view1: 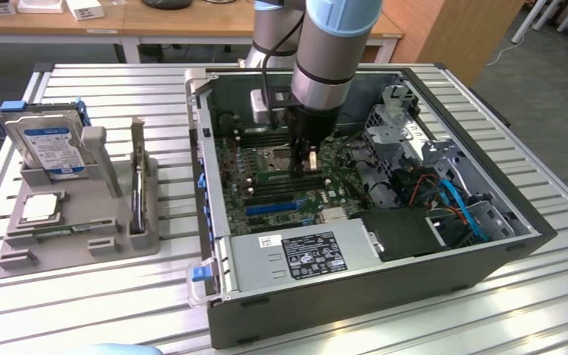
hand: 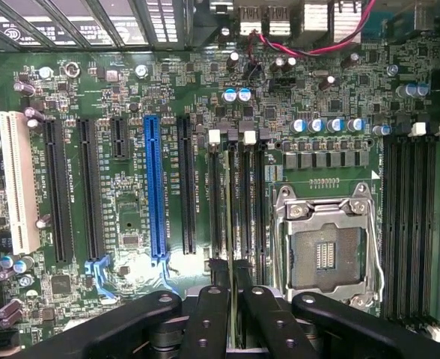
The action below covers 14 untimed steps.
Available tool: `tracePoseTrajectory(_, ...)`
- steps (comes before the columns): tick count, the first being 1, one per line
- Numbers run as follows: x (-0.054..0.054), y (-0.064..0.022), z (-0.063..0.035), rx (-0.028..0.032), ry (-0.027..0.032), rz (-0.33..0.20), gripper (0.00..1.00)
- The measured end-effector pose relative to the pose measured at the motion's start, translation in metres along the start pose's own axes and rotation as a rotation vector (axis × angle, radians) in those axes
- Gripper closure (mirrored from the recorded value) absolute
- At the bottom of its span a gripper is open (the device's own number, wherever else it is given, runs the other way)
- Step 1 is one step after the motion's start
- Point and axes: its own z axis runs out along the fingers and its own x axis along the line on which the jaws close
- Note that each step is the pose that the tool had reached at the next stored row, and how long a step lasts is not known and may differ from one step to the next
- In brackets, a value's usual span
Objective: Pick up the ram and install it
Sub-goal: 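Insert the ram into the slot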
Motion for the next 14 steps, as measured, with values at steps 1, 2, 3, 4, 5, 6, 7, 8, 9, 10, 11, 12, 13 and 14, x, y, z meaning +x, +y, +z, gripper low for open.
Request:
tracePoseTrajectory(1,0.0001,0.0000,0.0002,-0.0001,0.0001,0.000,0.86)
tracePoseTrajectory(2,0.0001,0.0000,0.0006,0.0000,0.0000,0.000,0.86)
tracePoseTrajectory(3,0.0002,0.0001,0.0009,0.0000,0.0000,0.000,0.86)
tracePoseTrajectory(4,0.0005,0.0001,0.0011,0.0000,0.0000,0.000,0.86)
tracePoseTrajectory(5,0.0008,0.0001,0.0013,0.0000,0.0000,0.000,0.86)
tracePoseTrajectory(6,0.0011,0.0001,0.0016,0.0000,-0.0001,0.000,0.86)
tracePoseTrajectory(7,0.0014,0.0000,0.0019,0.0001,-0.0001,0.000,0.86)
tracePoseTrajectory(8,0.0018,0.0000,0.0023,0.0000,-0.0002,0.000,0.86)
tracePoseTrajectory(9,0.0021,0.0001,0.0027,0.0000,-0.0001,0.000,0.86)
tracePoseTrajectory(10,0.0025,0.0002,0.0031,0.0000,0.0000,0.000,0.86)
tracePoseTrajectory(11,0.0029,0.0002,0.0040,-0.0001,0.0001,-0.001,0.86)
tracePoseTrajectory(12,0.0031,0.0002,0.0045,-0.0002,0.0001,-0.001,0.86)
tracePoseTrajectory(13,0.0032,0.0003,0.0054,-0.0001,0.0000,-0.002,0.86)
tracePoseTrajectory(14,0.0033,0.0003,0.0058,-0.0002,0.0001,-0.002,0.86)
